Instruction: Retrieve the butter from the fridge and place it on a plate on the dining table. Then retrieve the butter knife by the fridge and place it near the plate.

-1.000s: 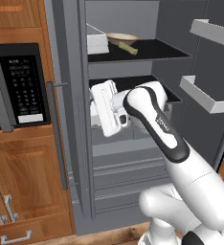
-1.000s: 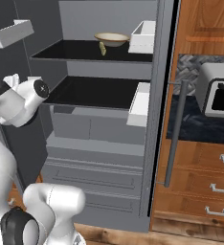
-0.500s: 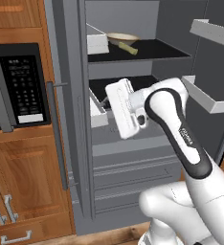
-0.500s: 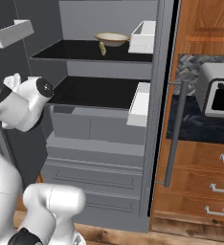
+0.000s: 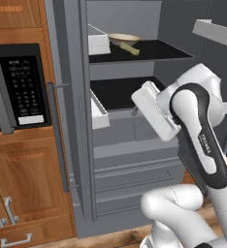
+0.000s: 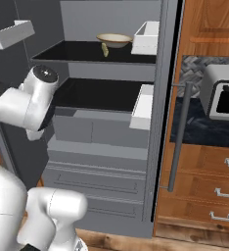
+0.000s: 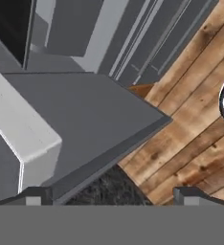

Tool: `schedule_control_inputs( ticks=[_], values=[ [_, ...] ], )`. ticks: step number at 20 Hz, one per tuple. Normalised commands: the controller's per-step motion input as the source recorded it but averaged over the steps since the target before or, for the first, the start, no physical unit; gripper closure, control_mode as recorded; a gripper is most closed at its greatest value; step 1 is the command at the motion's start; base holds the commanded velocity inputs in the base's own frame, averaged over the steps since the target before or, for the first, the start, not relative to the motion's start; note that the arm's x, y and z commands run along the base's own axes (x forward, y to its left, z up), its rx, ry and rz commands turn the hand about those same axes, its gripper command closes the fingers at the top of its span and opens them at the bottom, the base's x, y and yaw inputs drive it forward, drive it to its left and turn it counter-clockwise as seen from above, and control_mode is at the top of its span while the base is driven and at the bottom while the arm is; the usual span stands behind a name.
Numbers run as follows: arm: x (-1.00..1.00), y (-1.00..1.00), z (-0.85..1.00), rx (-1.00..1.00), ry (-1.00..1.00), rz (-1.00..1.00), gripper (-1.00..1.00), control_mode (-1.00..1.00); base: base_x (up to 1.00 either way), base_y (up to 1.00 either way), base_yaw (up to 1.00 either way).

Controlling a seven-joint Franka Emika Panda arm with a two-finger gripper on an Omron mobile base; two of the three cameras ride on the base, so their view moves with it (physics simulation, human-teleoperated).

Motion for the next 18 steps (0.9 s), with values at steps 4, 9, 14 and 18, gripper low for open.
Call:
schedule_control_inputs(
  ticks=[4, 9, 14, 18],
  values=[
    [0.0, -0.96, 0.0, -0.66, 0.0, 0.05, -1.0, -1.0, 0.0, 0.0, 0.0],
    [0.01, -0.69, 0.0, -0.64, -0.04, 0.27, -1.0, -1.0, 0.0, 0.0, 0.0],
    [0.0, -0.58, -0.1, -0.6, 0.0, 0.52, -1.0, -1.0, 0.0, 0.0, 0.0],
    [-0.17, -0.08, -0.05, -0.18, 0.0, 0.54, -1.0, -1.0, 0.0, 0.0, 0.0]
  ],
)
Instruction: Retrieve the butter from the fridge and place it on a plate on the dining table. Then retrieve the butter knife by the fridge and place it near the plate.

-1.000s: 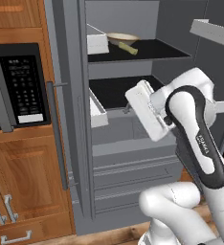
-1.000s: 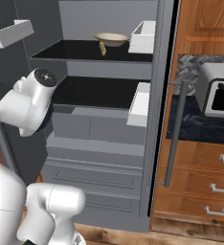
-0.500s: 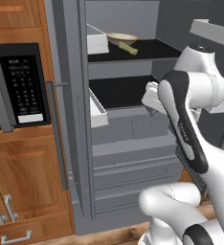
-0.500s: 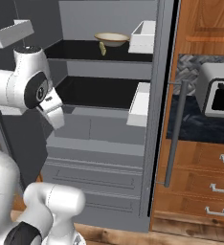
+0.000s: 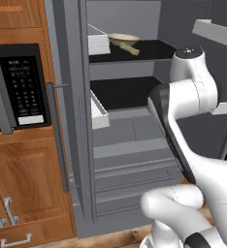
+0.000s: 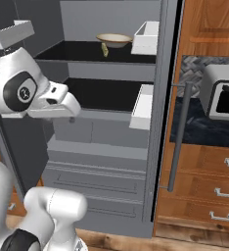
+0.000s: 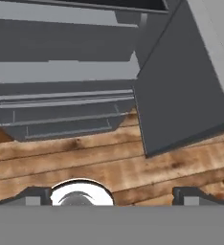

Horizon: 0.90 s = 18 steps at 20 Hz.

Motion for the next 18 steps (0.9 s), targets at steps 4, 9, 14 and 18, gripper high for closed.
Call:
schedule_control_inputs(
  ticks=[4, 9, 14, 18],
  values=[
    [-0.36, 0.02, -0.34, 0.0, 0.0, 0.36, -1.0, -1.0, 0.0, 0.0, 0.0],
    [-0.03, 0.18, -0.22, 0.03, 0.0, 0.29, -1.0, -1.0, 0.0, 0.0, 0.0],
    [0.0, 0.14, -0.11, 0.02, 0.04, 0.04, -1.0, -1.0, 0.0, 0.0, 0.0],
    [0.0, 0.25, -0.24, 0.08, 0.03, -0.1, -1.0, -1.0, 0.0, 0.0, 0.0]
  ],
)
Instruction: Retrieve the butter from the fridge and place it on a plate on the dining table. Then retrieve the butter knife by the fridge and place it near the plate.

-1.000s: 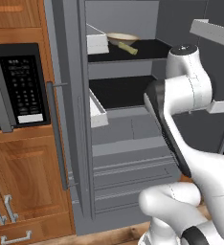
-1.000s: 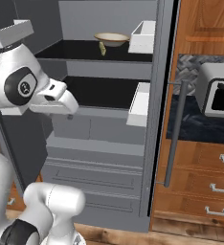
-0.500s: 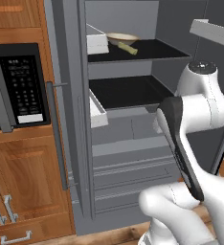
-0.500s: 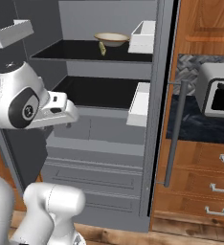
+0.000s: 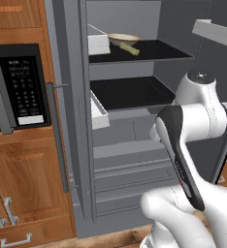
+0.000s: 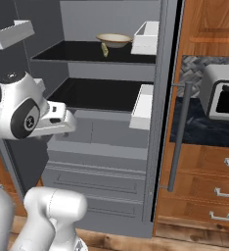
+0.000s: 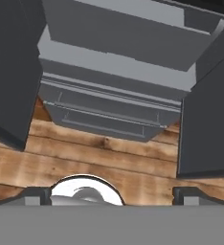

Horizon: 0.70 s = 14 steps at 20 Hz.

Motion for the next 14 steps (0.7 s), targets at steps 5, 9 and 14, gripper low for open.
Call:
schedule_control_inputs(
  ticks=[5, 9, 14],
  values=[
    [0.0, 0.24, -0.16, 0.18, 0.04, -0.2, -1.0, -1.0, 0.0, 0.0, 0.0],
    [0.0, 0.0, -0.06, 0.25, 0.05, -0.14, -1.0, -1.0, 0.0, 0.0, 0.0],
    [0.0, -0.01, 0.0, -0.03, 0.07, 0.0, -1.0, -1.0, 0.0, 0.0, 0.0]
  ],
)
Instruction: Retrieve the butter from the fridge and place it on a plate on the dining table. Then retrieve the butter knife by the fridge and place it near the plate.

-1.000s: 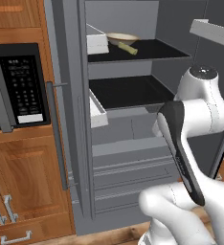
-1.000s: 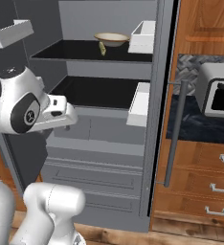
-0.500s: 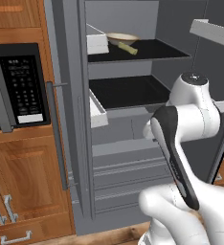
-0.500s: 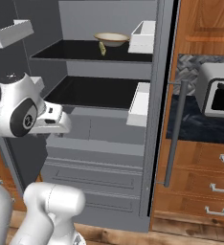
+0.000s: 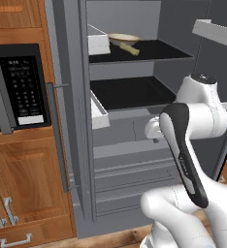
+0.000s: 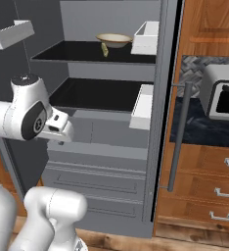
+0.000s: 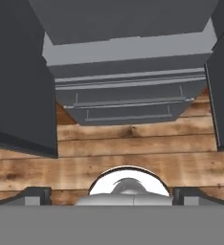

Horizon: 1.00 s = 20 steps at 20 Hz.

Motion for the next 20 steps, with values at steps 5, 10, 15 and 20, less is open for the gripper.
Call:
schedule_control_inputs(
  ticks=[5, 10, 15, 20],
  values=[
    [0.0, -0.08, 0.0, -0.17, 0.02, -0.02, -1.0, -1.0, 0.0, 0.0, 0.0],
    [0.0, -0.15, -0.1, -0.1, 0.01, 0.0, -1.0, -1.0, 0.0, 0.0, 0.0],
    [0.0, -0.34, -0.06, 0.0, 0.0, 0.0, -1.0, -1.0, 0.0, 0.0, 0.0],
    [0.0, -0.22, 0.0, 0.0, 0.0, 0.0, -1.0, -1.0, 0.0, 0.0, 0.0]
  ],
)
